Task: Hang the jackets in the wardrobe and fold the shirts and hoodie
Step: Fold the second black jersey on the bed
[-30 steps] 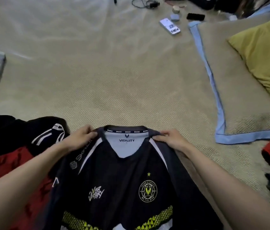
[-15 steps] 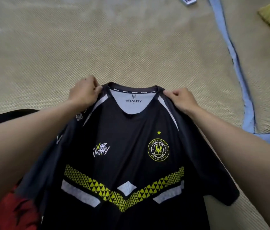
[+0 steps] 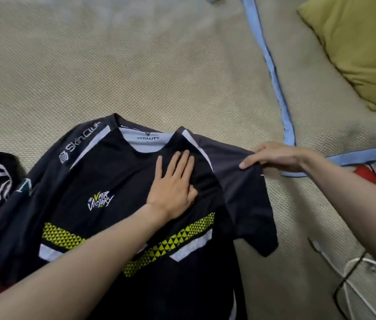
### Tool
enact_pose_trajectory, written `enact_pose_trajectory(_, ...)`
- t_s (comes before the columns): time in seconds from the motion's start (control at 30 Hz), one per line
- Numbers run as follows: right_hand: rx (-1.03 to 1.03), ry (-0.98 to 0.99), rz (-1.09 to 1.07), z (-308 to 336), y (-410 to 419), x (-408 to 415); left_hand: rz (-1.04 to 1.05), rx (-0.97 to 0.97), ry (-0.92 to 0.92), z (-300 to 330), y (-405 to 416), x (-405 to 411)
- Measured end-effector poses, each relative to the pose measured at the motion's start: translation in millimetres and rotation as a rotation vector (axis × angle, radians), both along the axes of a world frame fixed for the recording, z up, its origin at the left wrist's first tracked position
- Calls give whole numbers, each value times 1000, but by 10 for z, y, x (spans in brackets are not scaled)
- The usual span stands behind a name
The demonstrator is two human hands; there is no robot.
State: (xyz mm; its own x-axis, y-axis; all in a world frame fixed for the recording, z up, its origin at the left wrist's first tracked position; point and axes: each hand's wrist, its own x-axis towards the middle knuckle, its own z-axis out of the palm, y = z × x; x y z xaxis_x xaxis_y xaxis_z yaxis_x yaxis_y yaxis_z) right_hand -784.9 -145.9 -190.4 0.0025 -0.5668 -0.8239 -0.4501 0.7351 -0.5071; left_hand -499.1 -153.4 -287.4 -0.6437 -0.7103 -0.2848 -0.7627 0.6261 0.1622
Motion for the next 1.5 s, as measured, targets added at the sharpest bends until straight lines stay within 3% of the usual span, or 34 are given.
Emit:
enact_pose_trajectory(0.13, -242, -80, -177, 74, 21, -166, 121, -9, -30, 30, -124, -128)
enact_pose_trajectory(0.23, -231, -143, -175, 107, -6, -114, 197, 16, -49, 52, -284, -215)
enact_pose_trajectory(0.37, 9, -118, -41, 52, 92, -160, 267, -32, 44, 224, -470, -319)
enact_pose_trajectory(0.47, 213, 121, 250, -41, 244, -286, 363, -31, 95, 325, -761, -286)
enact_pose_trajectory(0.67, 489, 389, 431, 28, 367, -584, 342, 0, -86, 354, -1386, 19)
enact_pose_trajectory(0.77, 561, 554, 557, 15, 383, -684, 320, 9, -109, 406, -1545, 126)
enact_pose_trajectory(0.87, 668, 566, 562, -5, 337, -655, 382, 5, -77, 483, -1670, 237)
enact_pose_trajectory(0.9, 599, 579, 571, -26, 281, -610, 434, -20, -75, 514, -1713, 283)
enact_pose_trajectory(1.0, 125, 629, 553, -70, -6, -318, 545, -117, -108, 548, -1847, 498)
enact_pose_trajectory(1.13, -343, 368, 146, -180, -478, 400, 691, 172, 90, 570, -1904, 867)
enact_pose_trajectory(1.27, -358, 223, -100, -390, -921, 933, 706, 315, 270, 565, -1915, 1025)
enact_pose_trajectory(1.37, -298, 247, -107, -467, -1139, 1084, 737, 393, 406, 544, -1979, 1121)
enact_pose_trajectory(1.5, -427, 273, -200, -489, -1375, 1172, 839, 360, 592, 456, -2089, 1230)
